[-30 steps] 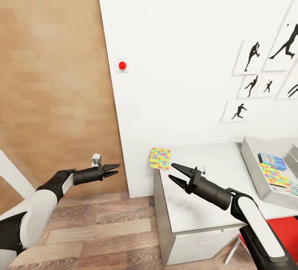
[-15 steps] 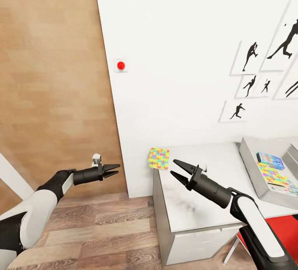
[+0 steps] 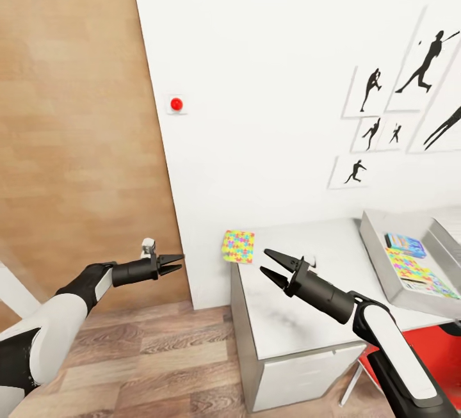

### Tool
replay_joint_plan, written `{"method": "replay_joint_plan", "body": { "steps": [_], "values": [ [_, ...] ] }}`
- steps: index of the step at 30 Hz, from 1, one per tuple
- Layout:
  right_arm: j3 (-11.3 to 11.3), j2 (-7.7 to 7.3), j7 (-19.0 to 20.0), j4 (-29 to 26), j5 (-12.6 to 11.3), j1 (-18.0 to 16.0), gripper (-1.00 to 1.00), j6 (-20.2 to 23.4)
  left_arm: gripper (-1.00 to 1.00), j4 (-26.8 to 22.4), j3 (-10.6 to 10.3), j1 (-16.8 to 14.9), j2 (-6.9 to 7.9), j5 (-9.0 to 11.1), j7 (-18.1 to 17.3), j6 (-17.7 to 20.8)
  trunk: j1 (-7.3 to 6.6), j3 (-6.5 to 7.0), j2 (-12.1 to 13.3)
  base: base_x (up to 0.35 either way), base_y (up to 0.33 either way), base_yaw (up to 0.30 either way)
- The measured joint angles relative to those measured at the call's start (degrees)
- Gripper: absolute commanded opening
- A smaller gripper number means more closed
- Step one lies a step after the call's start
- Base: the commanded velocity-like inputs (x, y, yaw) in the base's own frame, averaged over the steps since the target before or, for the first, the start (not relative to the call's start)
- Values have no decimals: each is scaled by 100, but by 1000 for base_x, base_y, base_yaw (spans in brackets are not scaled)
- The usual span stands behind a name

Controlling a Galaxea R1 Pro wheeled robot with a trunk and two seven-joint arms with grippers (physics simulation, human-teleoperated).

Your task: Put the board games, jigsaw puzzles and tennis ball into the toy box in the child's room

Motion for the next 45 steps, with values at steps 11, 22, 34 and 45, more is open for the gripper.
{"method": "replay_joint_plan", "body": {
  "steps": [11, 22, 34, 45],
  "values": [
    [2, 0, 9, 0, -2, 0, 100, 0, 100, 0, -3, 0, 44, 0, 0, 1, 0, 76, 0, 7, 7, -187],
    [-4, -7, 19, 1, 5, 0, 100, 0, 100, 0, -1, 1, 46, 0, -1, 1, 0, 150, 0, 103, 66, -166],
    [1, -3, -15, 1, 5, -1, 100, 0, 100, -1, -3, 1, 47, 1, -2, 0, 0, 160, 1, 5, 2, -15],
    [187, 12, -727, 2, 236, -1, 100, -25, 100, -1, -3, 1, 53, 0, -2, 1, 0, 160, 1, 0, 0, 0]
  ]
}}
